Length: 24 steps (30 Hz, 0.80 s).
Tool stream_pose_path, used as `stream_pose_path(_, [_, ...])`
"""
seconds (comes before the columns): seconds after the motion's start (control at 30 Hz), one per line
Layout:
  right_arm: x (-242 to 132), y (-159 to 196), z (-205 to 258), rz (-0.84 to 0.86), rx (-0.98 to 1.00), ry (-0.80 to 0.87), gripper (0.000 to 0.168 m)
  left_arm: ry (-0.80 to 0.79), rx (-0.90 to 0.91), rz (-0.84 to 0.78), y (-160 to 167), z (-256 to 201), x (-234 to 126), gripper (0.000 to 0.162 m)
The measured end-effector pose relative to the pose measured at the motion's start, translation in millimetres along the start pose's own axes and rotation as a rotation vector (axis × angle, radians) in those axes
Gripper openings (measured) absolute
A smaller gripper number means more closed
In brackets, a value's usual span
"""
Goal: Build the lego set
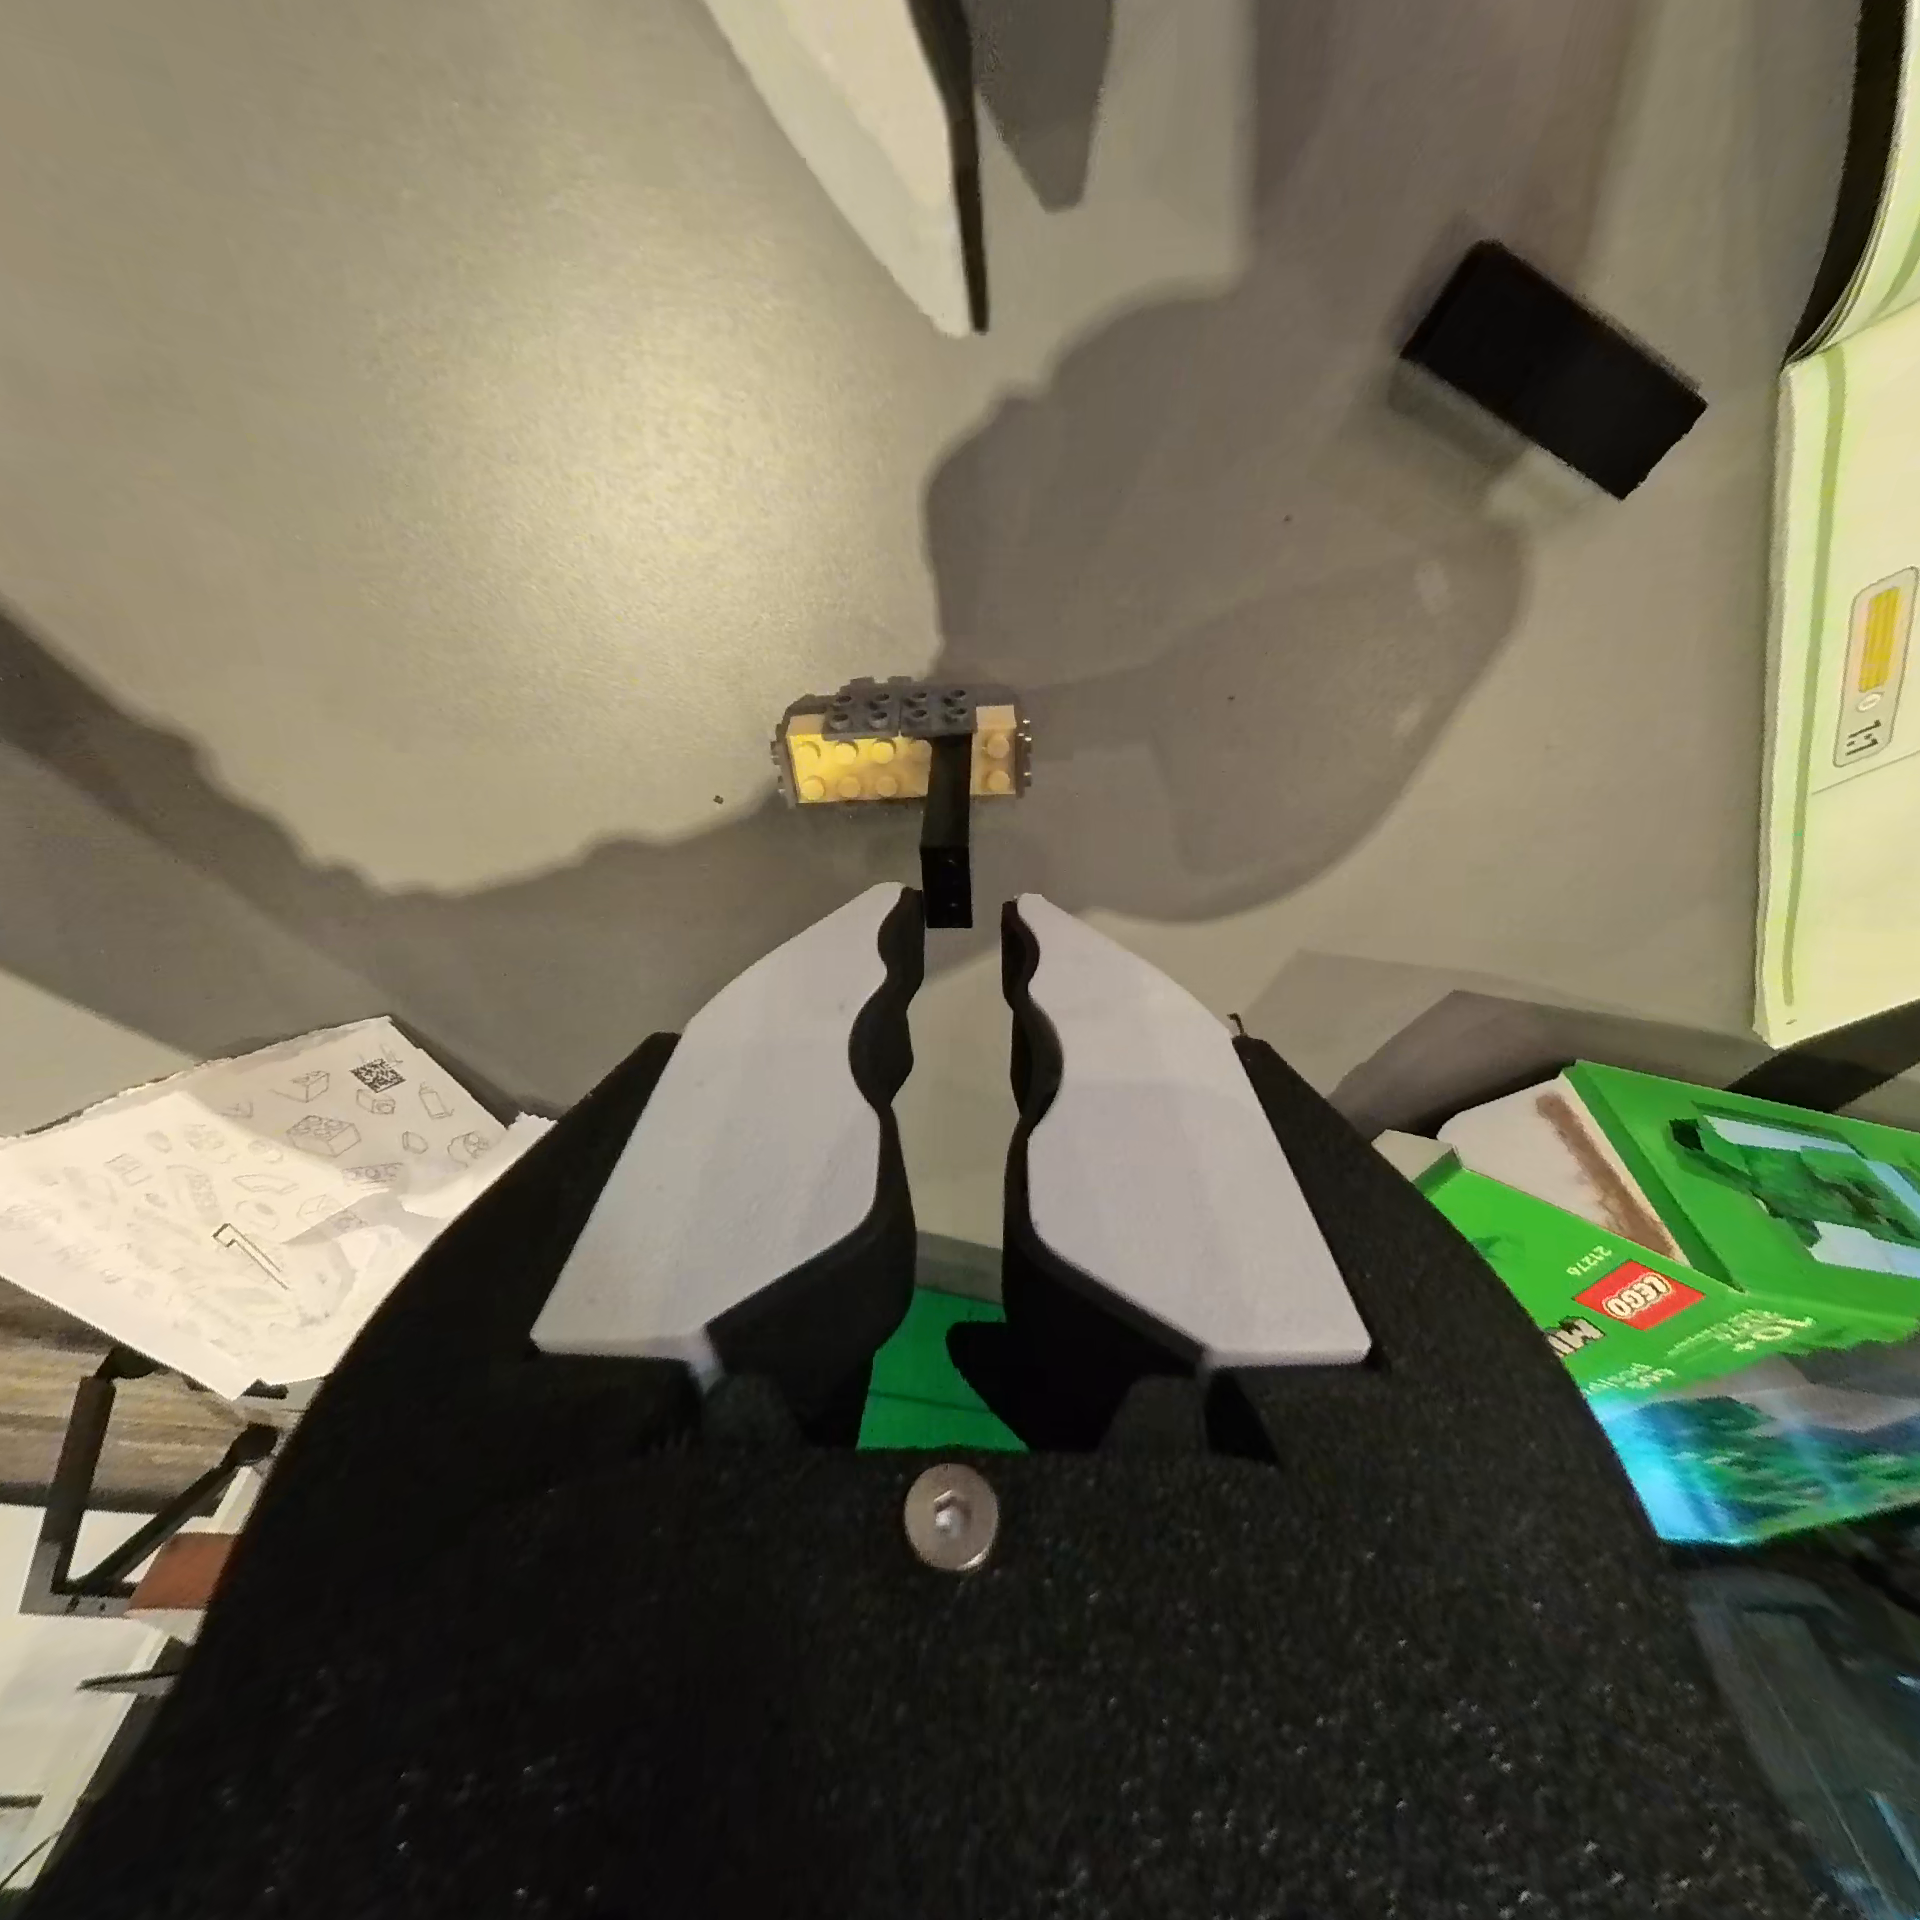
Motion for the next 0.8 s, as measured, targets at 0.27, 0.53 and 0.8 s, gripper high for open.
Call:
stream_pose_path(0.27, [-1,-1,1,-0.02,-0.005,0.007,0.014,0.041,-0.001,-0.005,-2,-7,0,0.097])
stream_pose_path(0.53, [0,2,3,-0.041,-0.006,0.018,0.014,0.314,-0.075,0.052,-13,-62,10,0.106])
stream_pose_path(0.8, [-3,9,-1,-0.105,0.035,0.025,0.015,0.361,-0.098,0.12,-20,-78,32,0.096])
Point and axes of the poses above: each gripper's, where its closed fingertips meet, x out along the fingers, y out of its underside, z = x × y across the jaws, the point moved 6 cm from there along -x, back along the fingers, and after that the axes turned 3 degrees about -y, right-handed, at the moved point
